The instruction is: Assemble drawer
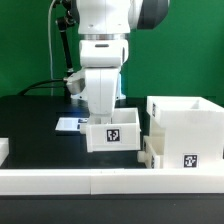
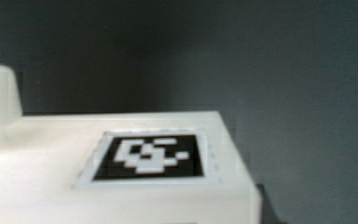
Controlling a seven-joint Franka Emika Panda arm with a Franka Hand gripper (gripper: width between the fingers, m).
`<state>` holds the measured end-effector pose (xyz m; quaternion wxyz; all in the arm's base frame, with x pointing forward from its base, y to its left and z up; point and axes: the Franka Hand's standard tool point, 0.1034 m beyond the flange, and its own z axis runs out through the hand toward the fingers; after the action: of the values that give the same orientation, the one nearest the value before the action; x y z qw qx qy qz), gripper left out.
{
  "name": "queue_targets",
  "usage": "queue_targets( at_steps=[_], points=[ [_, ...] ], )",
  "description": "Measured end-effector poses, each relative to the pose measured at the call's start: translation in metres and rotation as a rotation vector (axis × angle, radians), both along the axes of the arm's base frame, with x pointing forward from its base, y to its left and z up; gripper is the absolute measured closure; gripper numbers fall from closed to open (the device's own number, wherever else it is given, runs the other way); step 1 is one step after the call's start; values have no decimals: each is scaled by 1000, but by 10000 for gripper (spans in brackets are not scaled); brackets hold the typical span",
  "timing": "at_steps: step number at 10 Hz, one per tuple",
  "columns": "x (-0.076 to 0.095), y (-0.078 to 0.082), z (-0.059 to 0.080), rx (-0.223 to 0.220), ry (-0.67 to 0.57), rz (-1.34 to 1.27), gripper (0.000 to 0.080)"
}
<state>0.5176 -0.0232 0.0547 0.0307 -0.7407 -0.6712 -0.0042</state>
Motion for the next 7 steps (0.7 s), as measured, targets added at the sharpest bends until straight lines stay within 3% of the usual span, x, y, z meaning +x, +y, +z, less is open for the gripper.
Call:
queue_targets(
  at_steps=[5, 7],
  points=[
    [0, -9, -1, 2, -2, 54, 755],
    [-2, -23, -3, 20, -2, 57, 755]
  ],
)
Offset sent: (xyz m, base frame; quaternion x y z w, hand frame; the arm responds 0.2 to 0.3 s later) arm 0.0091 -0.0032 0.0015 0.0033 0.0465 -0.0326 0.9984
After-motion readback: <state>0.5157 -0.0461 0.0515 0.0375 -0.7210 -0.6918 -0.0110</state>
